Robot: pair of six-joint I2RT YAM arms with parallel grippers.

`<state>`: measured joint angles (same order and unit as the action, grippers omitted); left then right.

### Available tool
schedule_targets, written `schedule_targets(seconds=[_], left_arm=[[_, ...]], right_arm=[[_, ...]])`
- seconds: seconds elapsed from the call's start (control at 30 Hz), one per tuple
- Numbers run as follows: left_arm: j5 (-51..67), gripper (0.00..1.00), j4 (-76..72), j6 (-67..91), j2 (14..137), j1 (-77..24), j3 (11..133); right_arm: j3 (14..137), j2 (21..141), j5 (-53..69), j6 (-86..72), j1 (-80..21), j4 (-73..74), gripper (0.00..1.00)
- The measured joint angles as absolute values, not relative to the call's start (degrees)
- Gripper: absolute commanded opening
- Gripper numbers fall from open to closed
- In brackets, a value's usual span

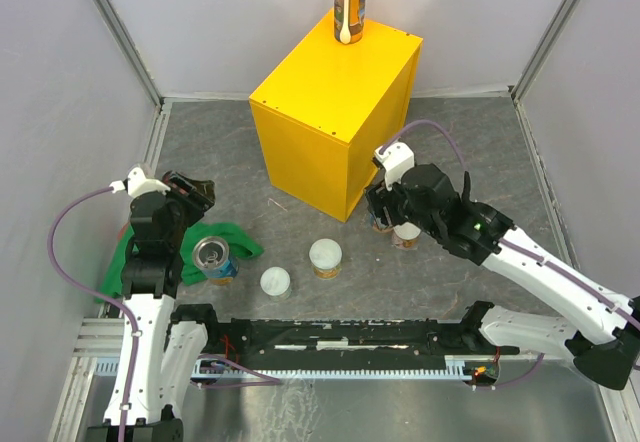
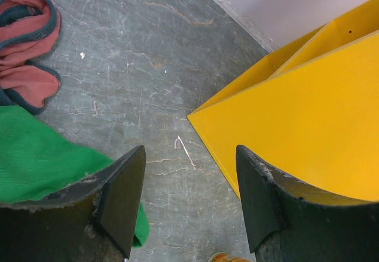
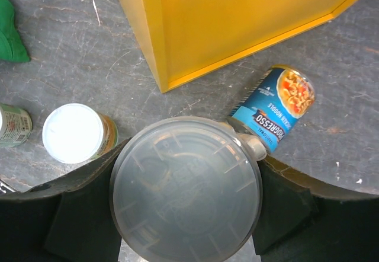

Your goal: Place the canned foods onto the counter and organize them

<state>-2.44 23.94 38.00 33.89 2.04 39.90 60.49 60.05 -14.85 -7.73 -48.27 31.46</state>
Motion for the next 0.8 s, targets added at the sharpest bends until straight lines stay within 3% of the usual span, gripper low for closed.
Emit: schedule_targets(seconds=[0.8], left_arm=[[-2.44, 0.69, 23.92, 38.04, 34.04, 2.04, 39.33]], right_arm=[[77.03, 67.26, -19.51, -3.16, -40.58, 37.98, 0.01]])
